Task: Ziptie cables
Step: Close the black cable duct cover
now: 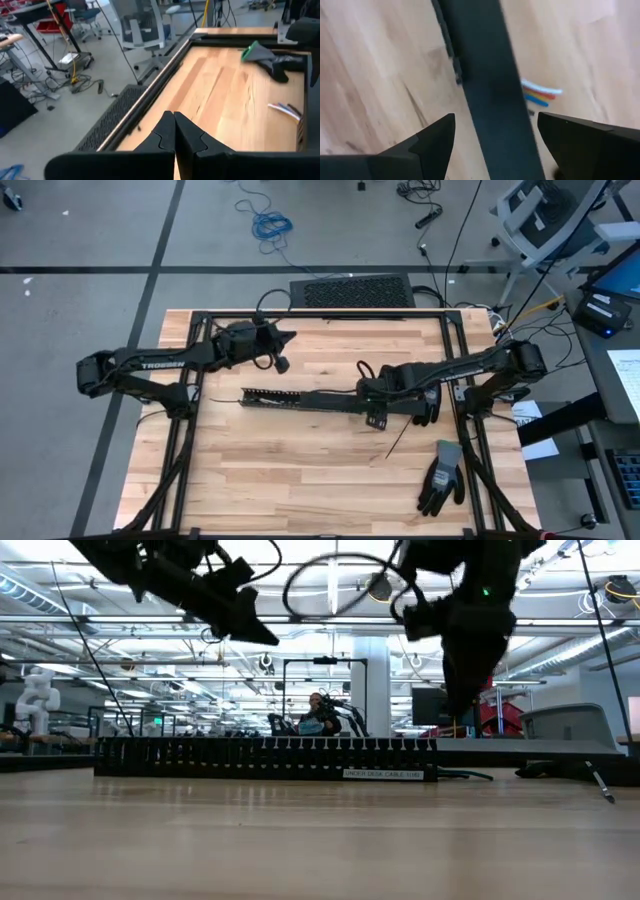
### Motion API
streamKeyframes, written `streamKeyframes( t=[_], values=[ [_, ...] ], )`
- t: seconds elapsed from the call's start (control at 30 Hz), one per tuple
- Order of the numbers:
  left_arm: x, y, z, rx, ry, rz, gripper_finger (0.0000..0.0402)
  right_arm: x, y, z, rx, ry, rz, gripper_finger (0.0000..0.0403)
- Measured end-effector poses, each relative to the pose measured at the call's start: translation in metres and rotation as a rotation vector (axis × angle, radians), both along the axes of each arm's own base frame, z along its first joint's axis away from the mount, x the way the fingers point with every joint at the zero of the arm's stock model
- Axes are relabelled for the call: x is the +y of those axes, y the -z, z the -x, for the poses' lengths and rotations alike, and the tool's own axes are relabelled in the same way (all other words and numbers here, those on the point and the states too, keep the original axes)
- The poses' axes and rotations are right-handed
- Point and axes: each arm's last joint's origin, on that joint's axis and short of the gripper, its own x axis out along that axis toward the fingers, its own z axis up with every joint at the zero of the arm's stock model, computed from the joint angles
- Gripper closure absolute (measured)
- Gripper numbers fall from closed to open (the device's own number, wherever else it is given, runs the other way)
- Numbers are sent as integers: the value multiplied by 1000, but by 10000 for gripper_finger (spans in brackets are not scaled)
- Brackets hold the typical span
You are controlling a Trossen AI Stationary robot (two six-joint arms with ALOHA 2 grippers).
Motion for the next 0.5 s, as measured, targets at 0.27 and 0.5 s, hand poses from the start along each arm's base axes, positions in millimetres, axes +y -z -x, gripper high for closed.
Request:
streamKeyframes(
  t=[0.27, 0.5],
  values=[
    [-4, 17, 4, 45, 10, 16, 402, -9, 8, -2, -20, -45, -7, 128],
    [-4, 20, 3, 61, 8, 22, 401, -11, 22, -9, 15, -143, -48, 128]
  ],
)
